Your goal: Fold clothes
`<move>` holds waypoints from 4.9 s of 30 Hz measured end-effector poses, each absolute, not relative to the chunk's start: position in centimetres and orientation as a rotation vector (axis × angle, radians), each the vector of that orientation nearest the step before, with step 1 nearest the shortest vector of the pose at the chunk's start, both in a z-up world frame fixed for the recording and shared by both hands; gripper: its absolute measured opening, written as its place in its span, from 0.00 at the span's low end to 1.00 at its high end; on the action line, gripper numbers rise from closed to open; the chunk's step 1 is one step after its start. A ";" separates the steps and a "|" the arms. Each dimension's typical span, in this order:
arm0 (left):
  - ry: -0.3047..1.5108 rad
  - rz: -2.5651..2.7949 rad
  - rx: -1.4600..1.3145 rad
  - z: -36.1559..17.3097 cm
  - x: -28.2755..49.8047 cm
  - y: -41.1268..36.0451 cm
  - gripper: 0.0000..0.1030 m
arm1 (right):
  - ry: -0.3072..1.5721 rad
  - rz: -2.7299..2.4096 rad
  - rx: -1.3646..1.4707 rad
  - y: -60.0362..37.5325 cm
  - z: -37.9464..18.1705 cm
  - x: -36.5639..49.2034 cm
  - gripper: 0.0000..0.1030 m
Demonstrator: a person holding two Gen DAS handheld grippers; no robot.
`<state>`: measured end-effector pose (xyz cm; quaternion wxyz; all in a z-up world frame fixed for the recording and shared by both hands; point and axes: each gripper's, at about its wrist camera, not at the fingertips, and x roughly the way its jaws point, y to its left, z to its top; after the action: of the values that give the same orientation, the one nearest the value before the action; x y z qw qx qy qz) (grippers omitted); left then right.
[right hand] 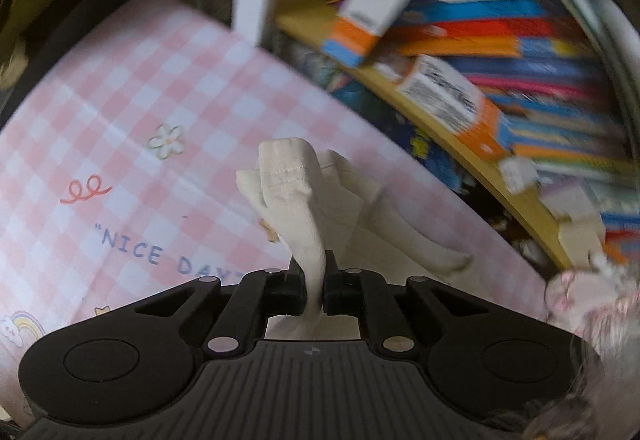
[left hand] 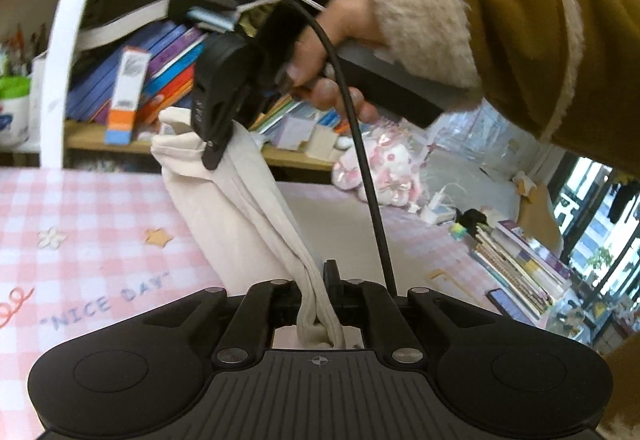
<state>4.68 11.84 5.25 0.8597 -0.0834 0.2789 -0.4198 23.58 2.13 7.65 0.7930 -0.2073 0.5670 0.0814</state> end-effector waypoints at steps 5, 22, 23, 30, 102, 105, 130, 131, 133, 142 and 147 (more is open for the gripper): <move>0.568 -0.902 -0.134 6.1 3.8 8.9 0.04 | 1.162 0.149 -0.333 -3.3 9.2 21.8 0.07; 0.609 -0.790 0.063 6.2 1.3 -8.0 0.05 | 0.983 0.293 -0.120 -22.1 9.3 18.8 0.07; 0.621 -0.775 0.068 6.0 1.3 -8.9 0.05 | 0.979 0.305 -0.104 -23.2 8.8 18.9 0.07; 0.695 -0.716 0.150 4.3 1.4 -14.7 0.05 | 0.979 0.370 -0.051 -28.7 5.7 19.1 0.07; 0.940 -0.394 0.021 -3.1 1.8 -7.0 0.08 | 0.973 0.120 0.129 -36.7 -2.0 18.1 0.04; 0.947 -0.397 0.013 -3.1 1.8 -6.8 0.08 | 0.850 0.292 0.333 -38.6 -0.5 16.9 0.04; 0.994 -0.248 -0.184 -1.9 2.6 -0.6 0.35 | 0.847 0.116 0.537 -39.2 0.5 4.5 0.52; 0.996 -0.250 -0.198 -2.1 2.7 -0.4 0.36 | 0.858 0.116 0.530 -39.2 0.2 3.3 0.54; 1.006 -0.258 -0.228 -2.4 2.8 -0.2 0.37 | 0.887 0.103 0.522 -39.2 -0.3 1.0 0.59; 1.026 -0.288 -0.313 -3.2 2.4 0.3 0.39 | 0.991 0.040 0.619 -39.0 -3.3 -4.8 0.62; 1.030 -0.302 -0.401 -3.6 1.9 0.6 0.34 | 0.999 0.029 0.638 -38.2 -4.0 -5.6 0.48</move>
<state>1.90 0.59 -3.61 0.8404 -0.1898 0.4871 -0.1429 -5.64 -38.19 -3.95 0.8295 0.3005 0.4705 0.0138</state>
